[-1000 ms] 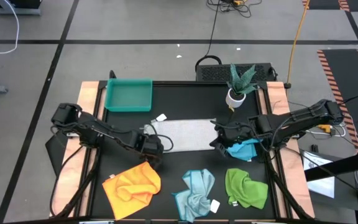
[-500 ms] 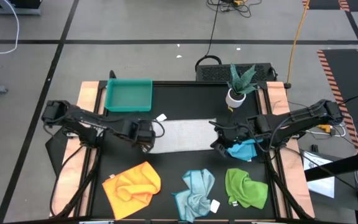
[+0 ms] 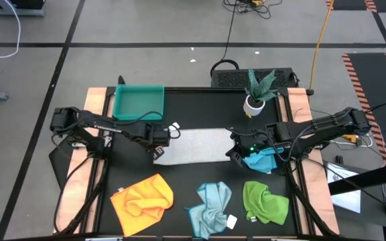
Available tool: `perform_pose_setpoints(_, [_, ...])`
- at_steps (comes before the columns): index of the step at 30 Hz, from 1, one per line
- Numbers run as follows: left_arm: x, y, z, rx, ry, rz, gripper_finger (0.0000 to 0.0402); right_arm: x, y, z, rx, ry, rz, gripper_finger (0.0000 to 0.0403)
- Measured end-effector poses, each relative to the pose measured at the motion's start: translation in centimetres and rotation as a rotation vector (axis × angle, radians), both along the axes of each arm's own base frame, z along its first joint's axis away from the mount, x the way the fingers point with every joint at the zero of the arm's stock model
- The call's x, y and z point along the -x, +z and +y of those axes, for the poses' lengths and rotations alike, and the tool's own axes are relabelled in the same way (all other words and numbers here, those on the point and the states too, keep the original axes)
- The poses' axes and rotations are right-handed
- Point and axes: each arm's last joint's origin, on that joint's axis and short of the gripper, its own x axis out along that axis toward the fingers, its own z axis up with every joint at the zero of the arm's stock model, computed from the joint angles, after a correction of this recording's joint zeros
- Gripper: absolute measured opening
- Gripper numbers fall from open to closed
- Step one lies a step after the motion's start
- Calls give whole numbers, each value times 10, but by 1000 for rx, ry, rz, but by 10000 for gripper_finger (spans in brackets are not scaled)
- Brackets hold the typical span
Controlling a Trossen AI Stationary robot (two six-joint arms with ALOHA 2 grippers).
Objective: Fold microfiber towels
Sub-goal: Fold the gray microfiber towel
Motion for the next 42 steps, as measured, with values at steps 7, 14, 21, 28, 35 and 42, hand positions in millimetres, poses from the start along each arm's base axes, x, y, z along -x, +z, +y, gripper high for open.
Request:
perform_pose_setpoints(7, [1,-1,8,-2,-45,15,171,0,0,0,26,29,-9,5])
perform_pose_setpoints(14, [3,-4,9,6,-245,72,176,-1,1,0,54,59,-17,5])
perform_pose_setpoints(21, [0,-6,17,-25,-325,48,175,-1,1,0,67,75,-20,5])
perform_pose_setpoints(28, [6,-18,25,2,-326,56,175,-1,1,0,71,79,-21,4])
perform_pose_setpoints(35, [5,-18,29,-2,-380,57,175,-2,1,-4,78,68,-31,4])
perform_pose_setpoints(42, [2,-24,38,-6,-379,48,175,-2,2,-6,83,66,-35,4])
